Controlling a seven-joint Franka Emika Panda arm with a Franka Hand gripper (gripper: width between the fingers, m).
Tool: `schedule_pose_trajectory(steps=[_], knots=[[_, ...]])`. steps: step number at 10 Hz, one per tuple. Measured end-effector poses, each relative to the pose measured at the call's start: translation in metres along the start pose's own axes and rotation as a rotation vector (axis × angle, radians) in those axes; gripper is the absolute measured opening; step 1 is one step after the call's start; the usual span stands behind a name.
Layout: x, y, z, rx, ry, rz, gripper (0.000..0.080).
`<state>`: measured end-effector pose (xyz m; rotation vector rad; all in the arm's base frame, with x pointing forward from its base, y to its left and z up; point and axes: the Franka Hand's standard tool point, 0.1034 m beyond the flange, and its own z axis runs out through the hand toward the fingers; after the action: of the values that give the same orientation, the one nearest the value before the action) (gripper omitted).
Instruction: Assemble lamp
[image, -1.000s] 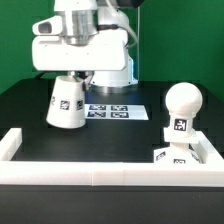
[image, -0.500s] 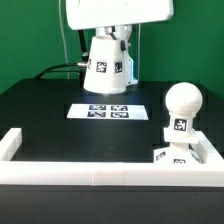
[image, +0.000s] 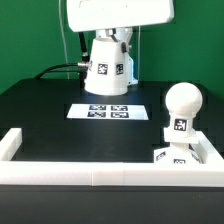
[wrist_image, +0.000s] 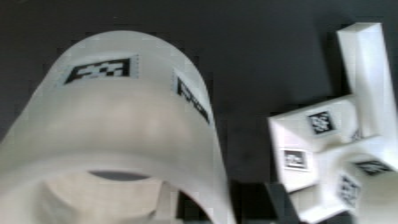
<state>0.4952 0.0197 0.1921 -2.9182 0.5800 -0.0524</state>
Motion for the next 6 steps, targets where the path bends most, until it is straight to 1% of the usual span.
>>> schedule_pose_trajectory(steps=[1,2,3,4,5,6], knots=[[0.013,-0.021,-0.006,0.009,0.015,-0.002,0.0044],[0.023,-0.038,-0.008,0.015,0.029,0.017,0.0044],[0.031,-0.059,-0.010,0.024,0.036,0.044,0.0044],[0.037,-0.081,-0.012,0.024,0.037,0.083,0.0044],[0.043,-0.099,-0.016,0.019,0.028,0.093,0.0044],[0.046,-0.108,-0.020,0.002,-0.003,0.095,0.0044]])
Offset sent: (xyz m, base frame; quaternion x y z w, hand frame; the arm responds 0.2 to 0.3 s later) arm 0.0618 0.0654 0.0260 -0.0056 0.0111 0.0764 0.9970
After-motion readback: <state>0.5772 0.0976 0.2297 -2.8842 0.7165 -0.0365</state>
